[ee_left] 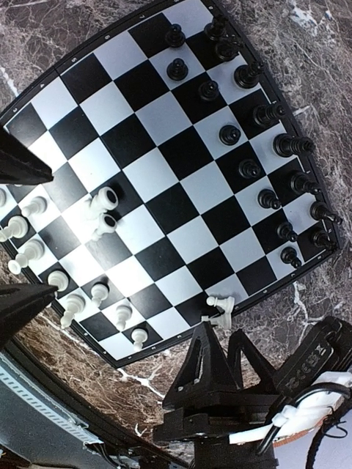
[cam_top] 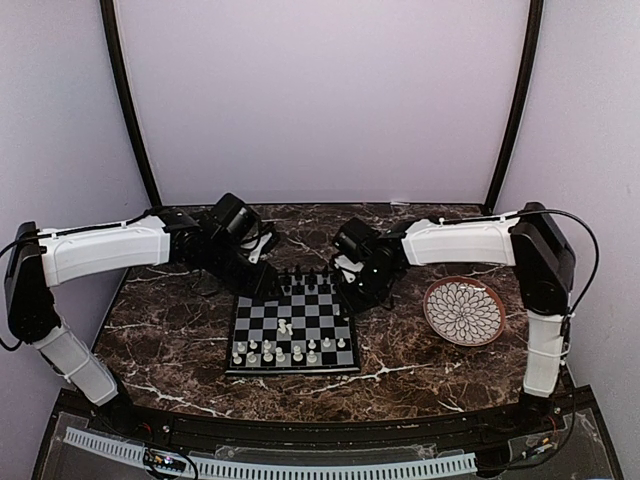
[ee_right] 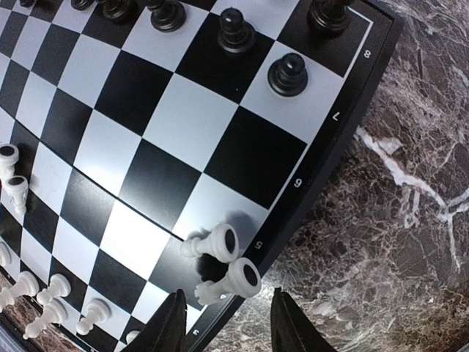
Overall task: Set up the chess pieces on the board
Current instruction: Pick up the rook from the chessboard.
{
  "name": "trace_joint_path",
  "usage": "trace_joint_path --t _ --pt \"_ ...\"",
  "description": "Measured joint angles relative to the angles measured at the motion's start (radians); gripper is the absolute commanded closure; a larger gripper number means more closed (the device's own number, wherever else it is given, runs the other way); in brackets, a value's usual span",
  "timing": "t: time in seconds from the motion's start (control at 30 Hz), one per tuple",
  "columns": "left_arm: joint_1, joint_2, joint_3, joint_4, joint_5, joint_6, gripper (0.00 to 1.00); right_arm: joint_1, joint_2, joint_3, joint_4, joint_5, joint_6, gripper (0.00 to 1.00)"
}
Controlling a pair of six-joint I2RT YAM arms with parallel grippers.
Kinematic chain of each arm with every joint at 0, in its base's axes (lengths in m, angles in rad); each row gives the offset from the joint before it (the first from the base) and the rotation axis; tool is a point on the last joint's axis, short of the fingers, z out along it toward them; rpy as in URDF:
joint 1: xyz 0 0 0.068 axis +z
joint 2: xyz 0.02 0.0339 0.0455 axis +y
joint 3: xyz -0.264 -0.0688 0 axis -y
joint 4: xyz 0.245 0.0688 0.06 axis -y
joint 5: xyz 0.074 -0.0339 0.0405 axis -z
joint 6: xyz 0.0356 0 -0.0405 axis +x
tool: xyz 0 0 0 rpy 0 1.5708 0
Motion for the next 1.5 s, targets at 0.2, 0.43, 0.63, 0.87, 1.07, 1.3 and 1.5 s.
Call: trace_joint_path --t 0.2,0.43,0.63,0.87,1.07,1.3,1.5 --pt "0.0 0.009 0.015 -0.011 0.003 0.0 0.52 0.0 0.048 0.033 0.0 0.003 0.008 0.63" --pt "0.0 0.013 0.023 -0.011 0.004 0.0 0.52 0.0 0.07 0.042 -0.006 0.006 0.008 0.73" --pt "0.0 0.017 0.024 -0.011 0.005 0.0 0.52 -0.004 0.07 0.044 -0.011 0.015 0.005 0.9" --pt "0.0 0.023 0.024 -0.011 0.004 0.001 0.52 -0.004 0.07 0.046 -0.012 0.013 -0.005 0.97" --pt "0.0 0.03 0.024 -0.01 0.008 0.002 0.52 -0.004 0.041 0.013 -0.003 -0.02 -0.029 0.97" --pt "0.0 0.043 0.046 -0.008 0.022 0.014 0.52 -0.001 -0.026 -0.009 0.032 -0.119 -0.084 0.96" --pt "0.0 0.043 0.047 -0.011 0.021 0.022 0.51 0.022 0.041 0.101 0.014 -0.126 -0.171 0.96"
